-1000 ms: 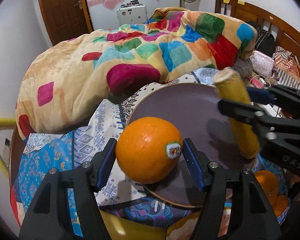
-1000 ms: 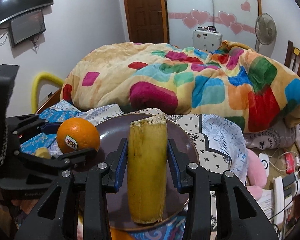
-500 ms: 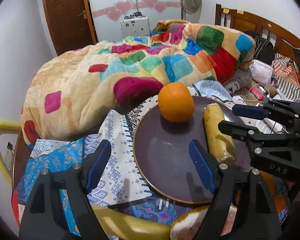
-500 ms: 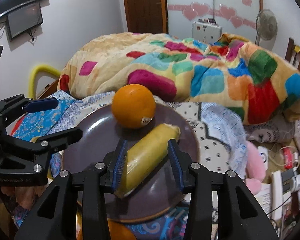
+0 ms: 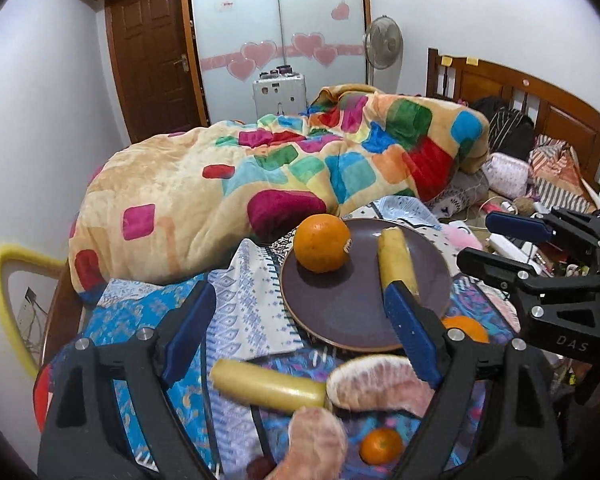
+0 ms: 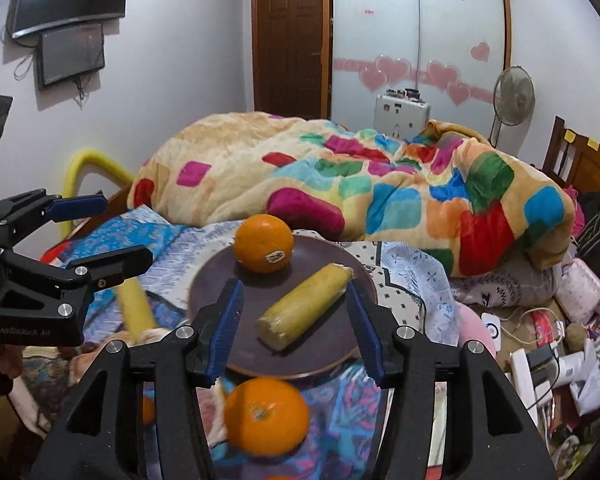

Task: Organize fruits
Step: 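Withdraw both open tools from the plate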

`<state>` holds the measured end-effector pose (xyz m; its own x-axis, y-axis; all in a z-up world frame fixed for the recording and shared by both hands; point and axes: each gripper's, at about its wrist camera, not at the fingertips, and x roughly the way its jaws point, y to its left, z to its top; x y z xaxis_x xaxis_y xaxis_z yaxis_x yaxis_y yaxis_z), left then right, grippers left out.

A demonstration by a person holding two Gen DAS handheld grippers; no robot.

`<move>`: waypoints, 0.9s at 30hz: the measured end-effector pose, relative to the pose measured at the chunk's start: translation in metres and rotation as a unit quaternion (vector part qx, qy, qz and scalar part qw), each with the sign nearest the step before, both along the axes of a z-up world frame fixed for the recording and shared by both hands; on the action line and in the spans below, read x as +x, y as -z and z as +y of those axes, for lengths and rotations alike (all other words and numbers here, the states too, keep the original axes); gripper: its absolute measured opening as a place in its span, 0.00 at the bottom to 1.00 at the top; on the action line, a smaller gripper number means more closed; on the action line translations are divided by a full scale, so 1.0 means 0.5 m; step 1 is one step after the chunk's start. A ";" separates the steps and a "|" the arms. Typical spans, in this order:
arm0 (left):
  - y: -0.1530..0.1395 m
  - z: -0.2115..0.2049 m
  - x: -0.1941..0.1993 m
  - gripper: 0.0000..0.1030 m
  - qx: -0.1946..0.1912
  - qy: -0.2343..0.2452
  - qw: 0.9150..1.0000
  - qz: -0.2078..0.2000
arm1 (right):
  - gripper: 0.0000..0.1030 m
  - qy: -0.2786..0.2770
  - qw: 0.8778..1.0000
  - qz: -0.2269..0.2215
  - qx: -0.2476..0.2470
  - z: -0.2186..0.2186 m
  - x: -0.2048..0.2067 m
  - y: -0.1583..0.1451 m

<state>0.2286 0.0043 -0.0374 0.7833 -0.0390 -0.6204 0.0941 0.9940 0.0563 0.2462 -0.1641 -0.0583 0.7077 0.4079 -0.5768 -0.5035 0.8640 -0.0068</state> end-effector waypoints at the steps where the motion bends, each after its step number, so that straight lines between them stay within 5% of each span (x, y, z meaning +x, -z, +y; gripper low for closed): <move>1: -0.004 0.001 -0.012 0.85 -0.001 0.000 1.000 -0.003 | 0.50 0.000 1.000 -0.003 0.003 -0.002 -0.011 -0.003; 12: -0.001 0.006 -0.111 0.89 -0.010 -0.005 1.000 -0.003 | 0.56 0.003 1.000 -0.010 0.011 -0.024 -0.098 0.005; 27: 0.153 0.015 -0.129 0.87 -0.008 0.001 0.996 0.092 | 0.61 0.008 0.998 0.055 -0.001 -0.048 -0.104 0.129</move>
<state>0.1643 0.0119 -0.1141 0.6560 -0.0523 -0.7529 0.1035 0.9944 0.0211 0.1940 -0.1883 -0.1227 0.6467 0.3959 -0.6519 -0.4867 0.8723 0.0469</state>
